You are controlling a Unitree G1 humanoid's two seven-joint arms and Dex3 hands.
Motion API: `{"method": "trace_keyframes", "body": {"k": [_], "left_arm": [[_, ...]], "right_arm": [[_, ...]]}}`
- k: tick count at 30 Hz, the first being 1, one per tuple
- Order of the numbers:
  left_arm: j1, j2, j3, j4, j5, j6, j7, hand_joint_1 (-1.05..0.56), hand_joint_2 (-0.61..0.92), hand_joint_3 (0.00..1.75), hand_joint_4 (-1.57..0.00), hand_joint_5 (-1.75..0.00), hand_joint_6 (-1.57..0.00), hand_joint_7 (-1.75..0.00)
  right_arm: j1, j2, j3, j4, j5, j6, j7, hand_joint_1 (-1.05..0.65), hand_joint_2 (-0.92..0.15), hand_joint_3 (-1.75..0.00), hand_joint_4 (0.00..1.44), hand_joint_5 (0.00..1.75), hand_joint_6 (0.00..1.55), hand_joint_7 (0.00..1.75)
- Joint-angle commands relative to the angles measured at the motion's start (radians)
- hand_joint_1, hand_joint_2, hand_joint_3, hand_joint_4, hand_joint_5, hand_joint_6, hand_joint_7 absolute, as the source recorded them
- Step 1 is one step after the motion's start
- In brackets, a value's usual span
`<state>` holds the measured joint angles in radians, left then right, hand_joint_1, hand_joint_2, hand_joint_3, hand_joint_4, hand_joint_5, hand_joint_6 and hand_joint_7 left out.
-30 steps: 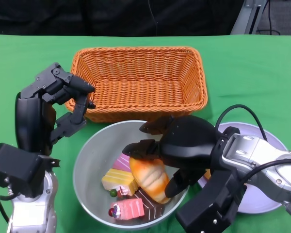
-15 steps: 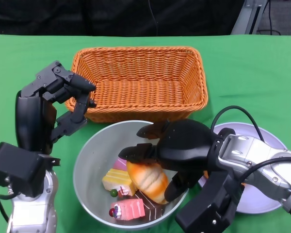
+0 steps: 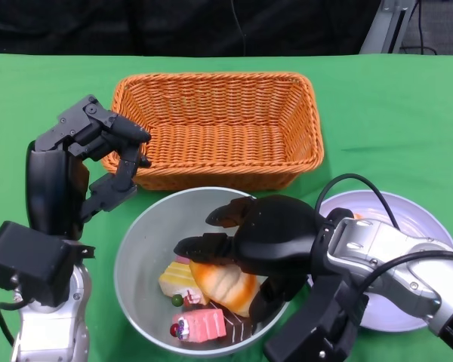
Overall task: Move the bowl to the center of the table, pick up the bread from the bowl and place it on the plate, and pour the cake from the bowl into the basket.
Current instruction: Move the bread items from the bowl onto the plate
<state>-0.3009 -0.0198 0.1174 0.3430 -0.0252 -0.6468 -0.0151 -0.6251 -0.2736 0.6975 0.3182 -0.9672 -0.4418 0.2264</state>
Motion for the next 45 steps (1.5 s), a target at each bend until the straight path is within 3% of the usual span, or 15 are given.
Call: {"method": "trace_keyframes", "body": {"k": [1, 10, 13, 27, 28, 29, 31, 32, 33, 35, 36, 37, 40, 42, 45], "left_arm": [[0.009, 0.005, 0.007, 0.0, 0.001, -0.017, 0.019, -0.11, 0.71, 0.85, -0.83, -1.5, -0.79, -1.26], [0.011, 0.0, 0.006, -0.003, 0.009, -0.017, 0.027, -0.1, 0.71, 0.84, -0.82, -1.5, -0.79, -1.26], [0.017, -0.005, 0.001, -0.014, 0.026, -0.018, 0.043, -0.1, 0.71, 0.84, -0.82, -1.51, -0.8, -1.26], [0.023, -0.008, -0.003, -0.027, 0.029, -0.012, 0.051, -0.11, 0.74, 0.8, -0.81, -1.51, -0.79, -1.27], [0.023, -0.008, -0.003, -0.027, 0.027, -0.014, 0.05, -0.11, 0.74, 0.79, -0.81, -1.51, -0.79, -1.27], [0.023, -0.008, -0.003, -0.027, 0.025, -0.016, 0.049, -0.1, 0.74, 0.79, -0.82, -1.52, -0.78, -1.27], [0.021, -0.007, -0.002, -0.024, 0.023, -0.022, 0.048, -0.1, 0.74, 0.78, -0.82, -1.52, -0.79, -1.26], [0.02, -0.007, -0.001, -0.022, 0.023, -0.025, 0.048, -0.1, 0.75, 0.78, -0.82, -1.52, -0.79, -1.26], [0.019, -0.007, -0.001, -0.021, 0.024, -0.027, 0.048, -0.1, 0.75, 0.78, -0.82, -1.52, -0.79, -1.26], [0.019, -0.005, 0.0, -0.019, 0.022, -0.028, 0.047, -0.1, 0.75, 0.78, -0.82, -1.52, -0.79, -1.25], [0.019, -0.004, 0.0, -0.018, 0.022, -0.028, 0.046, -0.09, 0.75, 0.78, -0.82, -1.52, -0.79, -1.26], [0.019, -0.004, 0.0, -0.018, 0.021, -0.028, 0.045, -0.09, 0.75, 0.78, -0.82, -1.52, -0.79, -1.26], [0.018, -0.003, 0.001, -0.015, 0.019, -0.028, 0.044, -0.09, 0.74, 0.78, -0.82, -1.53, -0.8, -1.26], [0.017, -0.002, 0.002, -0.014, 0.019, -0.028, 0.044, -0.09, 0.75, 0.77, -0.83, -1.53, -0.8, -1.26], [0.014, 0.003, 0.005, -0.002, 0.016, -0.034, 0.041, -0.1, 0.75, 0.77, -0.83, -1.52, -0.8, -1.27]], "right_arm": [[0.003, 0.008, 0.015, 0.018, -0.015, 0.019, -0.013, -0.99, -0.92, -0.17, 0.33, 0.05, 0.25, 0.02], [-0.005, 0.026, 0.034, 0.046, -0.035, 0.039, -0.039, -0.98, -0.92, -0.14, 0.39, 0.06, 0.29, 0.02], [-0.019, 0.042, 0.066, 0.063, -0.082, 0.073, -0.04, -0.98, -0.92, -0.21, 0.42, 0.06, 0.39, 0.03], [-0.039, 0.06, 0.104, 0.12, -0.102, 0.093, -0.091, -0.9, -0.92, -0.17, 0.49, 0.06, 0.41, 0.01], [-0.029, 0.077, 0.093, 0.147, -0.081, 0.088, -0.134, -0.9, -0.92, -0.17, 0.49, 0.06, 0.41, 0.01], [-0.022, 0.089, 0.086, 0.169, -0.065, 0.083, -0.168, -0.61, -0.89, -0.1, 0.69, 0.2, 0.47, 0.02], [-0.018, 0.104, 0.081, 0.204, -0.047, 0.072, -0.228, -0.45, -0.89, -0.04, 0.78, 0.29, 0.51, 0.01], [-0.021, 0.106, 0.083, 0.215, -0.046, 0.067, -0.248, -0.37, -0.88, -0.02, 0.8, 0.46, 0.62, 0.02], [-0.023, 0.107, 0.084, 0.224, -0.045, 0.063, -0.264, -0.32, -0.87, -0.01, 0.76, 0.68, 0.7, 0.01], [-0.029, 0.109, 0.082, 0.251, -0.029, 0.045, -0.294, -0.29, -0.87, 0.0, 0.73, 0.8, 0.74, 0.01], [-0.032, 0.11, 0.079, 0.267, -0.018, 0.032, -0.309, -0.26, -0.86, 0.0, 0.68, 1.0, 0.86, 0.08], [-0.035, 0.112, 0.077, 0.279, -0.011, 0.022, -0.321, -0.25, -0.86, 0.0, 0.66, 1.08, 0.9, 0.12], [-0.049, 0.121, 0.069, 0.331, 0.011, -0.012, -0.367, -0.18, -0.85, 0.0, 0.67, 1.22, 0.98, 0.21], [-0.055, 0.124, 0.071, 0.347, 0.014, -0.021, -0.38, -0.17, -0.85, 0.0, 0.67, 1.26, 0.88, 0.43], [-0.069, 0.122, 0.056, 0.397, 0.029, -0.069, -0.457, -0.19, -0.86, 0.0, 0.73, 1.16, 0.9, 0.57]]}}
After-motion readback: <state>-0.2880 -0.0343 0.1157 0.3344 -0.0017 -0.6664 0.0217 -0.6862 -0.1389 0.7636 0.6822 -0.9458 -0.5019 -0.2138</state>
